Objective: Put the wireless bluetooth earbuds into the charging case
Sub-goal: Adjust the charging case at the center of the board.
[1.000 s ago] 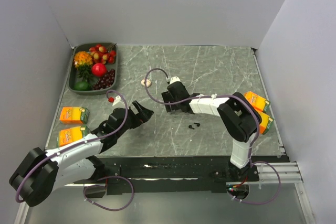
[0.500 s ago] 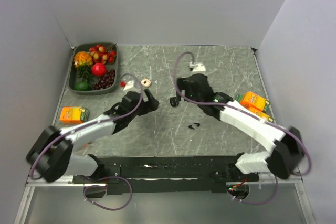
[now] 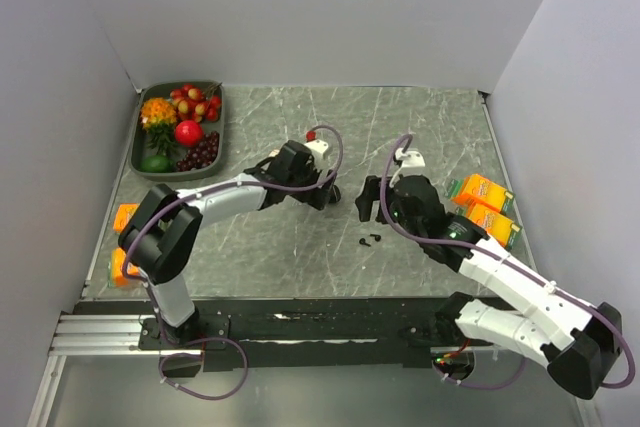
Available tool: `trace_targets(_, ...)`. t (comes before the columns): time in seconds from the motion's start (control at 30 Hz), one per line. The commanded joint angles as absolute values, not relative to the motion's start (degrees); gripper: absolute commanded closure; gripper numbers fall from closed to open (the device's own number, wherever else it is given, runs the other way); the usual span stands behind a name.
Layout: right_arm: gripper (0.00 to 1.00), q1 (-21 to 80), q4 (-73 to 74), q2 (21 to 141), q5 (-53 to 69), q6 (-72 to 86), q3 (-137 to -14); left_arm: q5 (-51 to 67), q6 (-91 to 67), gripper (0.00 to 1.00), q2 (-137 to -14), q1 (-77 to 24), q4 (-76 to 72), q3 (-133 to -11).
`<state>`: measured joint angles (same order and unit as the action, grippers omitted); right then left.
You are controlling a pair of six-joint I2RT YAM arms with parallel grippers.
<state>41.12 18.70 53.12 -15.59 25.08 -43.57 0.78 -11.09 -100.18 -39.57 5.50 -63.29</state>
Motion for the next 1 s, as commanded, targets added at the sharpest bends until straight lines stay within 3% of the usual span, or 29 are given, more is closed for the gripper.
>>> trace_targets(0.0, 0.14, 41.5, 18.4, 49.8, -14.1, 25.0, -43.7, 4.4, -2.8, 0.04, -103.6, -39.8, 5.9, -68.9)
trace_targets(0.17, 0.14, 41.4, 19.6, 46.7, -13.8, 24.4, -43.9, 4.5, 3.6, 0.05, -111.4, -40.1, 9.9, -76.3)
trace_targets(0.43, 0.14, 41.4, 21.2, 42.2, -13.5, 24.8, -43.0, 6.9, 10.5, 0.01, -112.5, -40.0, 6.0, -72.6)
trace_targets(0.97, 0.15, 41.5, 21.6, 44.5, -12.7, 25.3, -43.2, 14.4, 19.8, 0.0, -114.2, -39.0, 1.1, -71.6)
